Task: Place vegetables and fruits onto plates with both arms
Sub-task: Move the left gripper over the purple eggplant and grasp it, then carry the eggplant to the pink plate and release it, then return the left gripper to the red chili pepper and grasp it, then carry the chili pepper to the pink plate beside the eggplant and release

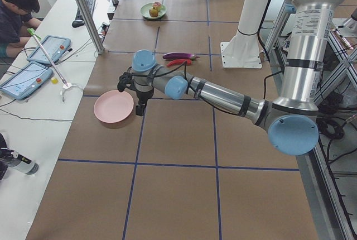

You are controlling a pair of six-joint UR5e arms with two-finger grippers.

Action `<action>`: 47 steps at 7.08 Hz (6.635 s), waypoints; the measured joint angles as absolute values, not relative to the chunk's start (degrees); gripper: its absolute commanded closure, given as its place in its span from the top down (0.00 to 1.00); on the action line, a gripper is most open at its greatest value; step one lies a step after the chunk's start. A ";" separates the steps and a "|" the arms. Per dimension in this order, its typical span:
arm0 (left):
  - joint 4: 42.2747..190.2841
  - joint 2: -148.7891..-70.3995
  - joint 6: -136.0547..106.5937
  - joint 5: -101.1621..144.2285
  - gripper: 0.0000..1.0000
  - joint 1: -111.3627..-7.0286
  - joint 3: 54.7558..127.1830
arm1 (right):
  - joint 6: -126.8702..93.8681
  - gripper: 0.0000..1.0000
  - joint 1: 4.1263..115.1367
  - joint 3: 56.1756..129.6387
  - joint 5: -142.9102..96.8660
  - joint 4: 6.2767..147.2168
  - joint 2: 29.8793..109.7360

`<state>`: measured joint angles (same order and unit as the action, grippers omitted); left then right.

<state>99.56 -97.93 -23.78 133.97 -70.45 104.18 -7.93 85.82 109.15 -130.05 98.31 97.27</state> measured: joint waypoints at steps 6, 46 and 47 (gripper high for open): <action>98.91 -131.13 -72.40 110.27 0.89 -31.18 91.03 | -7.93 1.00 85.69 109.16 -131.43 98.17 97.30; 91.39 -127.62 -59.82 114.32 0.00 -42.62 91.09 | -8.00 1.00 84.84 109.00 -132.28 96.68 97.21; 91.41 -127.55 -52.42 115.18 0.00 -48.63 86.83 | -8.00 1.00 84.73 108.99 -132.27 96.68 97.21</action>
<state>91.41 -127.55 -52.42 115.18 -48.63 86.83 -8.00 84.73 108.99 -132.27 96.68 97.21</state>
